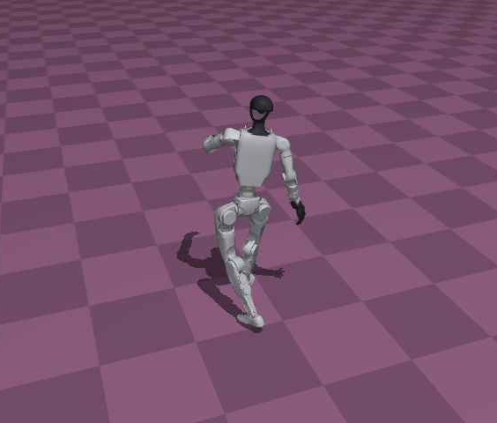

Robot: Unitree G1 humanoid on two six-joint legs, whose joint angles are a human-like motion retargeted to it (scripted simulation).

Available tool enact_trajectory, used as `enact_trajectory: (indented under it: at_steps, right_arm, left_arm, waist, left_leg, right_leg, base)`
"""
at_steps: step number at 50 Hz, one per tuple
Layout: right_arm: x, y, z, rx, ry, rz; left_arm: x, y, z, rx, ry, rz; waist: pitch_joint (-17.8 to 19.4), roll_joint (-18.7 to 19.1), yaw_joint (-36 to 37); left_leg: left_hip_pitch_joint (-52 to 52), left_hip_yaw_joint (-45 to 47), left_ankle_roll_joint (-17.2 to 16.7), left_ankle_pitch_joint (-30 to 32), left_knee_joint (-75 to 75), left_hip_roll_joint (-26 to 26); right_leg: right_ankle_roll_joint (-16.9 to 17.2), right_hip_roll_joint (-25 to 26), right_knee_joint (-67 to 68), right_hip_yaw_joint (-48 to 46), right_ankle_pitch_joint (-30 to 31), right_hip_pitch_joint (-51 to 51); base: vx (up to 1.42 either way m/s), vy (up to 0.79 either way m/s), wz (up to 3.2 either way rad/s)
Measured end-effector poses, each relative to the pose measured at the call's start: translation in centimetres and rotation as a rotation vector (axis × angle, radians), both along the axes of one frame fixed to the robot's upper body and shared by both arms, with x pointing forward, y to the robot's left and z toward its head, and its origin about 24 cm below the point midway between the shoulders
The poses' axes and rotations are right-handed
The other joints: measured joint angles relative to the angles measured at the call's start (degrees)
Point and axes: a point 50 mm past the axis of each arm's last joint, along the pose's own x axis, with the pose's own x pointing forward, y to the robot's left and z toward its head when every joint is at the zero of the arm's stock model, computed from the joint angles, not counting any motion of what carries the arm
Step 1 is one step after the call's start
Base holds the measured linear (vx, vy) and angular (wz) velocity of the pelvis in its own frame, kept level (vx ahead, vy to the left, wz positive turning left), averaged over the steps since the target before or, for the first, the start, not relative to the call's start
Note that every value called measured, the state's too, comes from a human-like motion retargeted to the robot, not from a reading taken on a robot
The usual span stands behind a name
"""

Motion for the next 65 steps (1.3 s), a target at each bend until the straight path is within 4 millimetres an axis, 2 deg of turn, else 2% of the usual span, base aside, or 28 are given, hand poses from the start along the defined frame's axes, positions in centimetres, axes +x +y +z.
enact_trajectory:
  at_steps: [2,5,7,8,10,12,15,18,20,21,25,27,30,37,42,46,48,50,53,56,58,60,62,63,65]
  right_arm:
    - [-0.3,-0.2,0.0,0.002,0.035,0.014]
    - [0.7,-0.5,0.1,-0.009,0.044,0.067]
    - [2.2,-0.2,0.3,-0.04,0.029,0.126]
    - [2.8,0.2,0.3,-0.051,0.025,0.169]
    - [4.0,1.0,0.3,-0.062,0.016,0.264]
    - [5.1,1.7,0.5,-0.078,-0.035,0.283]
    - [5.9,2.1,0.7,-0.07,-0.06,0.367]
    - [5.8,1.6,1.1,-0.101,-0.066,0.394]
    - [5.6,1.3,1.1,-0.06,-0.067,0.372]
    - [5.9,0.8,1.6,-0.124,-0.073,0.37]
    - [6.8,-0.6,2.8,-0.232,-0.108,0.315]
    - [7.1,-1.0,3.2,-0.248,-0.114,0.311]
    - [7.0,-1.4,3.4,-0.248,-0.113,0.323]
    - [6.2,-1.5,3.0,-0.172,-0.101,0.343]
    - [6.1,-1.6,2.9,-0.142,-0.103,0.317]
    - [7.3,-1.7,3.2,-0.167,-0.122,0.331]
    - [8.0,-1.6,3.3,-0.177,-0.135,0.343]
    - [8.7,-1.1,3.3,-0.165,-0.112,0.427]
    - [10.0,0.3,3.2,-0.148,-0.176,0.431]
    - [12.0,2.5,3.4,-0.125,-0.223,0.561]
    - [13.8,4.4,3.7,-0.112,-0.273,0.664]
    - [15.3,6.5,4.2,-0.107,-0.329,0.766]
    - [15.8,8.2,4.7,-0.113,-0.372,0.857]
    - [15.7,8.7,5.0,-0.125,-0.388,0.899]
    - [15.7,9.3,5.7,-0.155,-0.426,0.967]
  left_arm:
    - [-1.2,1.2,-1.4,-0.077,0.03,0.04]
    - [-3.1,3.3,-3.1,-0.149,0.079,0.096]
    - [-4.3,4.8,-3.8,-0.152,0.106,0.127]
    - [-4.8,5.5,-4.3,-0.143,0.126,0.14]
    - [-5.9,6.7,-5.3,-0.111,0.175,0.161]
    - [-6.9,8.0,-6.2,-0.092,0.219,0.194]
    - [-8.4,9.6,-7.7,-0.086,0.287,0.24]
    - [-10.4,10.6,-9.3,-0.132,0.322,0.3]
    - [-11.5,11.0,-10.2,-0.169,0.344,0.337]
    - [-11.7,11.0,-10.5,-0.177,0.337,0.35]
    - [-13.2,11.6,-11.5,-0.205,0.367,0.398]
    - [-13.8,12.0,-12.0,-0.212,0.391,0.417]
    - [-14.9,12.4,-12.9,-0.22,0.418,0.45]
    - [-17.8,12.7,-14.9,-0.213,0.527,0.463]
    - [-20.0,13.0,-16.1,-0.175,0.634,0.43]
    - [-21.7,14.0,-17.0,-0.124,0.645,0.486]
    - [-22.4,14.6,-17.2,-0.102,0.647,0.518]
    - [-22.9,15.3,-17.4,-0.072,0.663,0.529]
    - [-23.2,16.3,-17.2,-0.012,0.666,0.54]
    - [-23.0,17.5,-16.8,0.056,0.664,0.569]
    - [-22.6,18.5,-16.5,0.111,0.649,0.606]
    - [-22.2,19.3,-16.3,0.183,0.632,0.644]
    - [-22.3,19.6,-16.7,0.261,0.645,0.648]
    - [-22.3,19.4,-17.0,0.287,0.657,0.641]
    - [-22.1,18.9,-17.4,0.312,0.658,0.626]
  waist:
    - [-0.5,0.0,1.8]
    - [-1.6,-0.1,3.5]
    - [-1.8,-1.0,4.8]
    - [-1.8,-1.8,5.6]
    - [-1.8,-3.5,7.4]
    - [-1.7,-4.6,9.3]
    - [-1.0,-4.9,12.2]
    - [-1.3,-4.1,13.7]
    - [-0.7,-3.7,14.1]
    - [-0.1,-3.6,14.1]
    - [1.9,-2.9,13.5]
    - [2.8,-2.6,14.0]
    - [3.9,-2.2,15.7]
    - [5.9,-1.2,18.6]
    - [6.6,-0.3,20.5]
    - [6.6,-0.1,23.3]
    - [6.5,-0.3,25.4]
    - [6.4,-0.9,27.9]
    - [6.4,-1.7,32.0]
    - [6.9,-3.6,34.3]
    - [7.5,-5.8,34.5]
    - [6.6,-7.7,34.8]
    - [4.8,-7.7,34.1]
    - [3.8,-7.7,33.3]
    - [2.9,-6.3,30.8]
  left_leg:
    - [-2.9,-0.7,-1.9,5.4,10.2,1.5]
    - [-12.3,-2.7,-6.1,10.7,28.2,5.2]
    - [-17.2,-1.9,-5.7,9.4,34.2,9.4]
    - [-18.8,-0.6,-4.3,8.2,35.2,12.1]
    - [-20.4,2.4,-1.0,6.1,33.1,17.2]
    - [-20.3,5.2,0.6,5.9,25.9,20.7]
    - [-18.3,7.5,-1.6,9.5,11.4,22.9]
    - [-18.1,8.4,-5.9,14.6,-0.2,23.9]
    - [-18.2,9.9,-6.9,17.7,-5.3,24.4]
    - [-18.3,11.8,-6.6,19.2,-7.0,24.6]
    - [-18.8,21.5,-5.1,24.4,-11.6,24.2]
    - [-19.6,23.6,-5.0,24.6,-12.8,22.9]
    - [-21.4,22.0,-4.6,23.6,-14.7,20.0]
    - [-26.3,21.1,-1.0,25.0,-17.4,14.4]
    - [-29.0,21.7,-1.5,25.3,-20.8,12.2]
    - [-30.4,22.7,-2.2,24.1,-23.3,10.9]
    - [-30.8,21.8,-3.0,22.6,-24.3,9.9]
    - [-31.1,18.1,-3.8,20.2,-24.7,8.7]
    - [-30.4,7.2,-4.4,21.5,-25.5,7.5]
    - [-27.4,4.4,-1.1,26.0,-27.4,8.4]
    - [-25.0,6.4,0.6,25.9,-27.6,10.3]
    - [-24.3,9.6,0.4,24.3,-26.8,13.2]
    - [-24.6,12.8,0.0,22.1,-24.9,15.3]
    - [-24.6,14.4,0.4,21.0,-24.3,14.7]
    - [-23.0,16.4,-0.4,20.2,-24.6,16.0]
  right_leg:
    - [-1.2,-2.3,6.8,3.8,-1.9,-0.1]
    - [-2.6,-2.6,11.1,8.3,-4.1,-0.1]
    - [-1.9,-2.2,13.6,11.9,-5.6,-0.3]
    - [-1.4,-1.9,14.4,13.8,-6.2,-0.2]
    - [-0.7,-1.0,15.7,18.1,-6.9,0.3]
    - [-0.7,0.8,15.8,22.6,-7.4,1.3]
    - [-1.7,5.4,11.7,29.1,-7.5,5.7]
    - [-1.7,9.2,11.3,35.7,-8.2,7.7]
    - [-1.6,11.3,10.3,39.5,-8.4,9.8]
    - [-1.3,12.2,9.7,41.3,-8.4,11.0]
    - [-0.3,14.6,8.5,48.5,-8.4,14.4]
    - [0.2,15.5,8.5,52.5,-8.2,15.3]
    - [1.0,16.7,8.5,58.8,-7.6,16.7]
    - [3.2,18.8,8.5,71.2,-5.8,19.7]
    - [4.7,20.7,9.0,79.6,-4.4,21.9]
    - [6.2,21.3,8.9,86.3,-3.1,23.8]
    - [7.1,21.3,8.6,89.8,-2.4,24.7]
    - [7.8,21.1,8.6,93.2,-1.6,25.6]
    - [8.9,21.4,9.5,98.0,0.1,27.2]
    - [10.6,22.4,15.1,97.2,2.6,26.8]
    - [10.9,24.1,24.3,90.0,4.3,23.2]
    - [10.9,24.4,37.4,79.0,6.1,13.8]
    - [10.8,20.1,47.3,68.8,5.9,3.6]
    - [10.6,16.2,51.4,64.8,3.7,-0.9]
    - [7.0,11.1,55.2,55.4,-0.9,-6.9]
  base:
    - [0.61,-0.28,-1.2]
    - [0.54,-0.27,-1.22]
    - [0.48,-0.26,-1.4]
    - [0.44,-0.26,-1.58]
    - [0.4,-0.27,-1.75]
    - [0.39,-0.23,-1.97]
    - [0.38,-0.18,-2.26]
    - [0.36,-0.12,-2.25]
    - [0.32,-0.1,-1.96]
    - [0.28,-0.09,-1.78]
    - [0.25,-0.08,-1.71]
    - [0.23,-0.07,-1.89]
    - [0.23,-0.08,-2.0]
    - [0.25,-0.08,-1.71]
    - [0.33,-0.07,-1.55]
    - [0.41,-0.06,-1.62]
    - [0.47,-0.04,-1.71]
    - [0.51,-0.03,-1.75]
    - [0.58,-0.02,-1.82]
    - [0.62,-0.1,-1.51]
    - [0.6,-0.32,-1.15]
    - [0.42,-0.19,-1.55]
    - [0.26,0.3,-1.68]
    - [0.27,0.43,-1.37]
    - [0.32,0.24,-1.01]
